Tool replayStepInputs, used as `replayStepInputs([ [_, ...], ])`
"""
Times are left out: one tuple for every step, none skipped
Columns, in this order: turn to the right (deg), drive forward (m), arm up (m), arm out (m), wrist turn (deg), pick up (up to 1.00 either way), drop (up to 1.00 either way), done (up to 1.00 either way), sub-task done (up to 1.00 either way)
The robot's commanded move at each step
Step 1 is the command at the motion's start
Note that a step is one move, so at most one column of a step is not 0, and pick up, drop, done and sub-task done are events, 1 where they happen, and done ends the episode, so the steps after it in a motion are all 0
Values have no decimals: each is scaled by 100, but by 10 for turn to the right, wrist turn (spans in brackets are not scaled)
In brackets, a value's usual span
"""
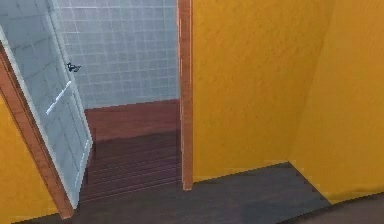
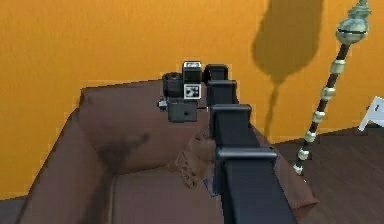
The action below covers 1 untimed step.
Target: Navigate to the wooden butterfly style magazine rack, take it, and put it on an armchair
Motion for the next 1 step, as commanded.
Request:
replayStepInputs([
  [0, 0, 0, 0, 0, 0, 0, 100, 0],
])
